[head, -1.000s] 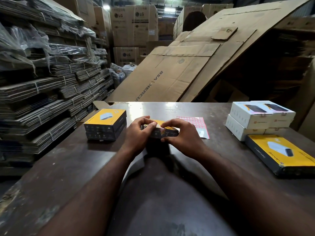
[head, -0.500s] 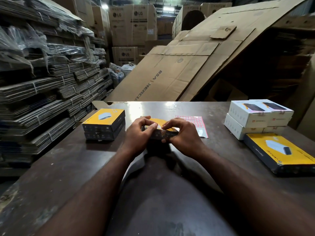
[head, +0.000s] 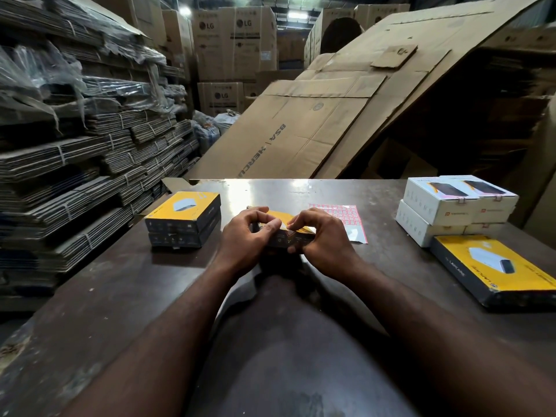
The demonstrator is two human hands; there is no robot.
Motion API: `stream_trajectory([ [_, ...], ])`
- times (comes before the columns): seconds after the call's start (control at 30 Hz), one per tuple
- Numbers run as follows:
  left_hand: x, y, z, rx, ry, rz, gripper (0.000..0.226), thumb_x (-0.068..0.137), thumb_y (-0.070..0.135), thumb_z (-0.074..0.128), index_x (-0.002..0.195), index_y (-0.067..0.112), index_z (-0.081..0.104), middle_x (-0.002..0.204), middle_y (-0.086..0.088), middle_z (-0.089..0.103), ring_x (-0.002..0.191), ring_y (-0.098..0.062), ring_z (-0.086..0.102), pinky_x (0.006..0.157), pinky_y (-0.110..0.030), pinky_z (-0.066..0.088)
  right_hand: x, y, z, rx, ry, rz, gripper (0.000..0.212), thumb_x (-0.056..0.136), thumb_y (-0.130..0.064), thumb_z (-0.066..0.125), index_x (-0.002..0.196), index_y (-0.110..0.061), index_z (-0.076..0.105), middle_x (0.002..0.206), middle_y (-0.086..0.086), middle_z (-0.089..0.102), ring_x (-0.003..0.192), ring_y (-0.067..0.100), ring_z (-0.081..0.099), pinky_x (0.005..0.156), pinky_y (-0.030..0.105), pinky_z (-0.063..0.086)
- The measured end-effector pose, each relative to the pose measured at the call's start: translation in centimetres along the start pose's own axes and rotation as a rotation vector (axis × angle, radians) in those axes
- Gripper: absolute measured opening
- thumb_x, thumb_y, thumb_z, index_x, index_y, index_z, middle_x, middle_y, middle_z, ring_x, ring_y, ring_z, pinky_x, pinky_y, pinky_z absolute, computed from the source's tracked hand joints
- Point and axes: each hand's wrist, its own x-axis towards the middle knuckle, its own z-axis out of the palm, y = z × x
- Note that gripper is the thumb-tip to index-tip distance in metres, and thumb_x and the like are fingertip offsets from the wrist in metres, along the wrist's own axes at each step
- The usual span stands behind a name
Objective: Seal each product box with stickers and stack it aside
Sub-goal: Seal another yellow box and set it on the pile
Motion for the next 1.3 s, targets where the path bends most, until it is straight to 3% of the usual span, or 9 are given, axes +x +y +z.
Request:
stream_trajectory([
  [0.7,0.1,-0.2,-0.2,-0.001,-0.015,0.022,0.026,0.078,0.053,0.067,0.085,0.029,0.073,0.13,0.012,0.064,0.119,-0.006,0.059,0.104,-0.048,0.049,-0.2,-0.4,0.2,0.002,0.025,-0.01,0.042,0.057,0.002,0.089,0.081,-0.024,0.067,0.094,0.004,0.071,0.09,0.023,0.067,0.079,0.042,0.057],
  [1.0,0.2,-0.6,-0.2,-0.042,-0.026,0.016,0.036,0.073,0.061,0.066,0.087,0.028,0.073,0.132,0.011,0.064,0.122,-0.01,0.059,0.103,-0.05,0.051,-0.4,-0.7,0.2,-0.018,0.004,-0.056,0.042,0.06,0.003,0.086,0.085,-0.023,0.064,0.095,0.003,0.067,0.092,0.022,0.065,0.078,0.037,0.058],
  [1.07,0.2,-0.6,-0.3,-0.056,-0.024,0.01,0.035,0.075,0.058,0.067,0.088,0.026,0.073,0.132,0.009,0.064,0.121,-0.011,0.059,0.103,-0.05,0.051,-0.4,-0.8,0.0,-0.019,-0.017,-0.077,0.043,0.061,0.003,0.085,0.092,-0.019,0.066,0.097,0.001,0.068,0.095,0.018,0.067,0.08,0.033,0.059],
  [1.17,0.3,-0.5,-0.4,-0.054,-0.024,0.009,0.032,0.078,0.054,0.067,0.09,0.025,0.073,0.131,0.008,0.064,0.121,-0.012,0.06,0.103,-0.049,0.051,-0.1,-1.0,-0.5,-0.018,-0.069,-0.101,0.05,0.064,0.001,0.086,0.108,-0.017,0.069,0.1,-0.001,0.069,0.095,0.009,0.068,0.082,0.015,0.054],
  [1.3,0.3,-0.8,-0.6,-0.032,-0.048,0.034,0.034,0.075,0.061,0.066,0.085,0.029,0.073,0.131,0.013,0.064,0.126,-0.01,0.057,0.105,-0.051,0.049,0.3,-0.8,-1.2,-0.11,-0.12,-0.109,0.041,0.066,-0.008,0.09,0.103,-0.022,0.078,0.095,-0.006,0.067,0.086,0.001,0.061,0.076,0.006,0.042],
])
